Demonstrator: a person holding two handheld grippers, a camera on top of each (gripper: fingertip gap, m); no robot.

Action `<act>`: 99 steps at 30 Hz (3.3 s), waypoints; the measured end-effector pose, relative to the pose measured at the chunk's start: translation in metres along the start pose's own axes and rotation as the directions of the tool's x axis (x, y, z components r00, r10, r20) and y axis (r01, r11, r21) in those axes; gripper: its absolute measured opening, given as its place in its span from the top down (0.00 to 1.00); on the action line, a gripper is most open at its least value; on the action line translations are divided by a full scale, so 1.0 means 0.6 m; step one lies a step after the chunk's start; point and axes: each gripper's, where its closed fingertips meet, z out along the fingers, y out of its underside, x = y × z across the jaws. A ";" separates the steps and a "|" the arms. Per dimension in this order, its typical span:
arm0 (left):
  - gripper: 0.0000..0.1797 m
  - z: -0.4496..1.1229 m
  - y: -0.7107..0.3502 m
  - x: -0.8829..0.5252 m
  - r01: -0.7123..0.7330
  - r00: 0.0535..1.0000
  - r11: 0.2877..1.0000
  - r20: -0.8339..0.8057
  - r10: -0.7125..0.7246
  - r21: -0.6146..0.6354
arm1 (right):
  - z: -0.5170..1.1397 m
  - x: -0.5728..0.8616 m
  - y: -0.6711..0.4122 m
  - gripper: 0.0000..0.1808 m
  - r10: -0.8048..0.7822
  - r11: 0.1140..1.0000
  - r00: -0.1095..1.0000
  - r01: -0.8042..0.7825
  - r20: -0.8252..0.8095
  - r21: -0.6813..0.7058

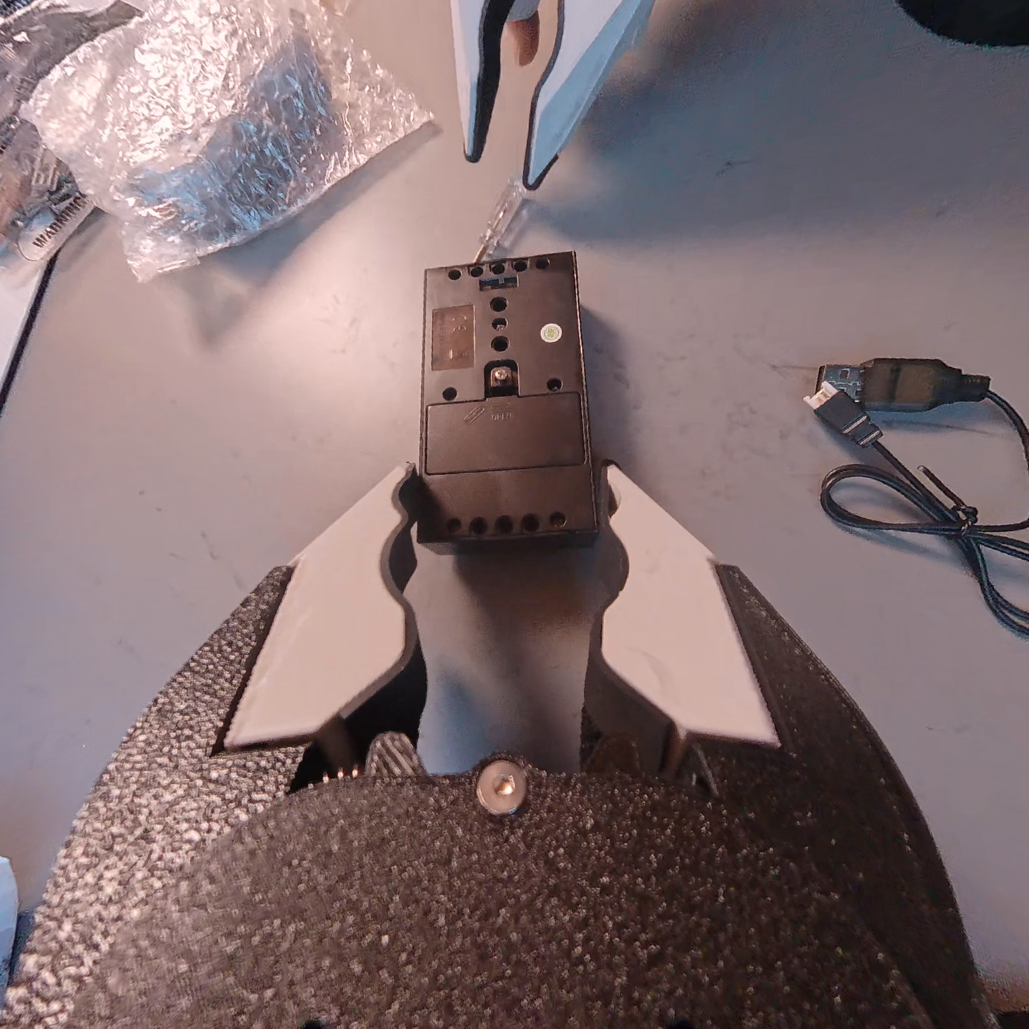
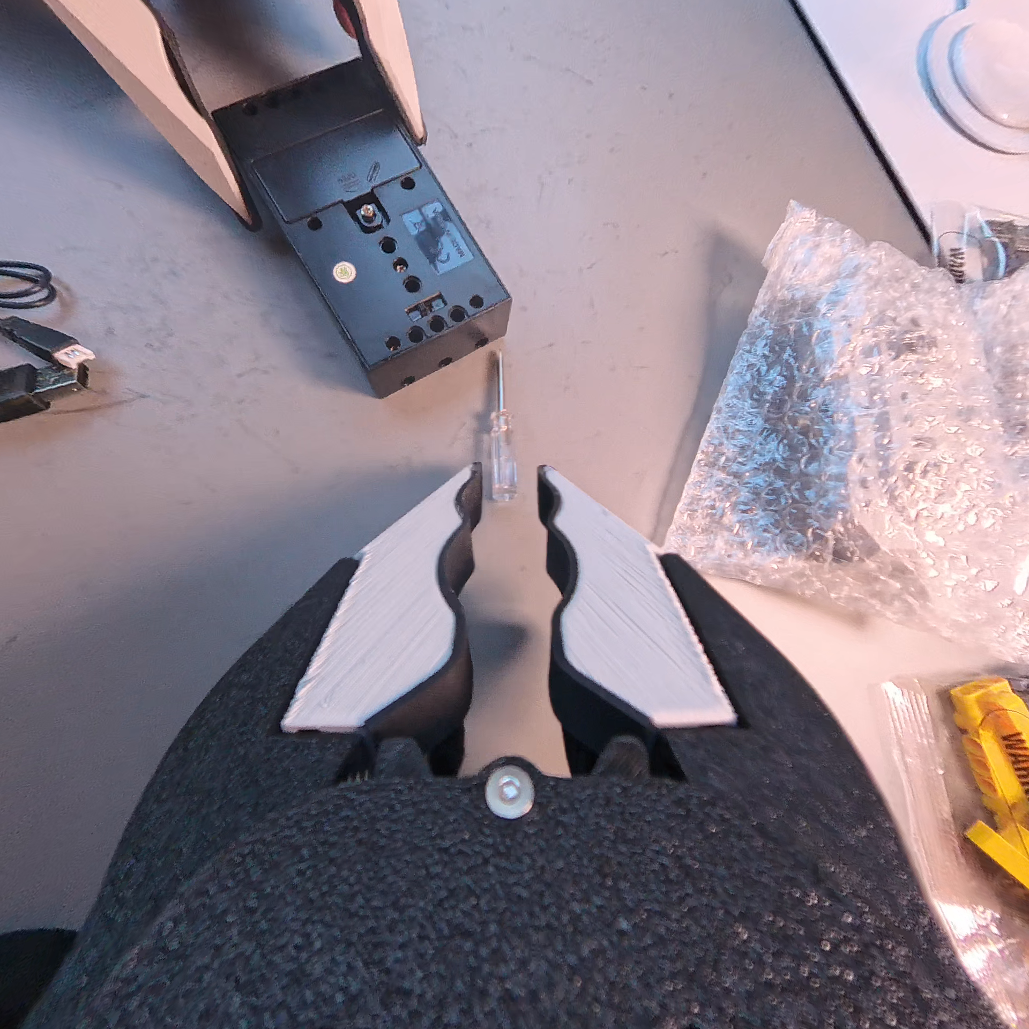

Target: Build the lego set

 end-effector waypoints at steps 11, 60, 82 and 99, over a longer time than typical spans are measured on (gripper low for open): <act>0.65 -0.015 -0.018 0.022 0.048 0.999 0.996 -0.020 -0.047 0.074 | 0.001 -0.079 -0.128 0.95 -0.165 0.958 0.981 0.135 0.101 0.254; 0.65 -0.006 -0.001 0.039 -0.006 0.999 1.000 -0.048 0.008 0.030 | 0.057 -0.124 -0.121 0.97 -0.198 0.976 0.913 0.148 0.357 0.162; 0.65 -0.005 0.004 0.039 -0.001 0.998 1.000 -0.055 0.002 0.020 | 0.044 -0.091 -0.137 1.00 -0.143 0.965 0.929 0.054 0.340 0.258; 0.65 -0.005 0.005 0.037 0.002 0.999 1.000 -0.047 -0.001 0.018 | 0.020 -0.015 -0.004 0.97 -0.116 0.984 0.964 0.144 0.239 -0.104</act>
